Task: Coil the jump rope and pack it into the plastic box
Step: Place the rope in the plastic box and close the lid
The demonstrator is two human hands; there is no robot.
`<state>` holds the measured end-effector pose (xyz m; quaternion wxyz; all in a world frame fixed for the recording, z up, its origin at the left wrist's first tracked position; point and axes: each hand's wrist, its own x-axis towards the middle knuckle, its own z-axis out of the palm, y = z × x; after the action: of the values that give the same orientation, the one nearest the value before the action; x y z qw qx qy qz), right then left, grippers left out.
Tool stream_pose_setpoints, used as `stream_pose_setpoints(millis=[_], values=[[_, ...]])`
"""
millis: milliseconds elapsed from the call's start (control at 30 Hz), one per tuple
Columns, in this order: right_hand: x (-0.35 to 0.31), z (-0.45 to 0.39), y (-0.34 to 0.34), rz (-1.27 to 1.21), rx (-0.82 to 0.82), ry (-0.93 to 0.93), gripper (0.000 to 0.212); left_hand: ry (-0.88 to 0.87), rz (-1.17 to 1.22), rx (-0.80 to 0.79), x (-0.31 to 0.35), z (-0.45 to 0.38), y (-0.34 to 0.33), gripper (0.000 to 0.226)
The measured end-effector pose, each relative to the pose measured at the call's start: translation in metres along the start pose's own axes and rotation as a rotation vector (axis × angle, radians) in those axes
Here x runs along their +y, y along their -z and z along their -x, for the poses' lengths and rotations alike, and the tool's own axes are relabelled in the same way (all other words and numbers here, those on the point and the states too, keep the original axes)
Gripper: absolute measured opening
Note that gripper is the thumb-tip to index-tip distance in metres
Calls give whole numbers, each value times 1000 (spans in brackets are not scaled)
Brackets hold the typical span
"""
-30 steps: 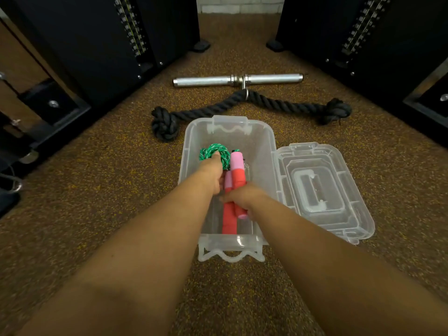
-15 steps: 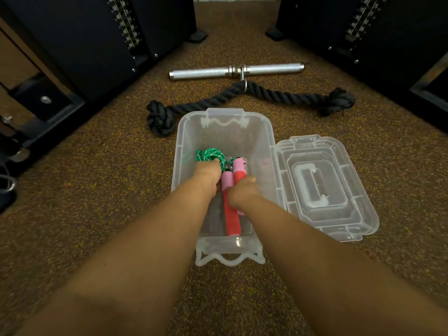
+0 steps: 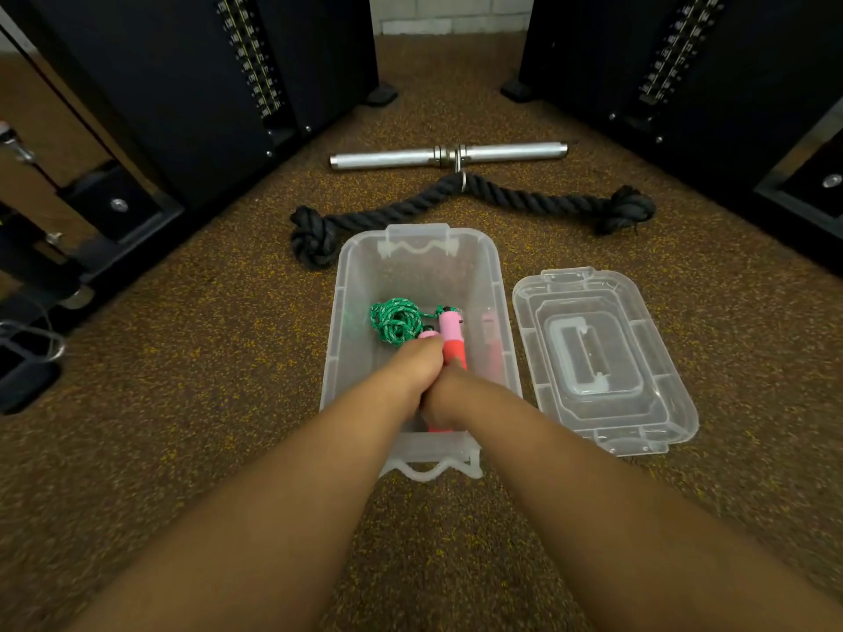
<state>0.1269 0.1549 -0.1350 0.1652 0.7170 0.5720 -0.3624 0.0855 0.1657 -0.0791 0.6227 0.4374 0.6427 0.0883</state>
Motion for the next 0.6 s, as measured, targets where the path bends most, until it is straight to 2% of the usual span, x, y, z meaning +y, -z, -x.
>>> stream_pose_setpoints(millis=[33, 100, 133, 233, 300, 367, 467, 600], values=[[-6, 14, 9, -11, 26, 24, 37, -20, 36, -2, 1, 0, 0, 26], [-10, 31, 23, 38, 65, -41, 11, -52, 46, 17, 9, 6, 0, 29], [-3, 33, 23, 47, 150, 58, 10, -82, 41, 40, 11, 7, -1, 35], [26, 72, 40, -218, 390, 256, 34, -224, 100, 77, 27, 21, -6, 46], [49, 97, 50, -278, 633, 374, 38, -364, 118, 58, 43, 38, -14, 43], [76, 115, 54, -310, 801, 443, 41, -488, 86, 23, 55, 58, -26, 39], [128, 134, 43, -315, 821, 329, 44, -569, 0, -68, 58, 79, -53, 36], [187, 141, 1, -196, 649, 111, 51, -547, -107, -157, 46, 92, -94, 36]])
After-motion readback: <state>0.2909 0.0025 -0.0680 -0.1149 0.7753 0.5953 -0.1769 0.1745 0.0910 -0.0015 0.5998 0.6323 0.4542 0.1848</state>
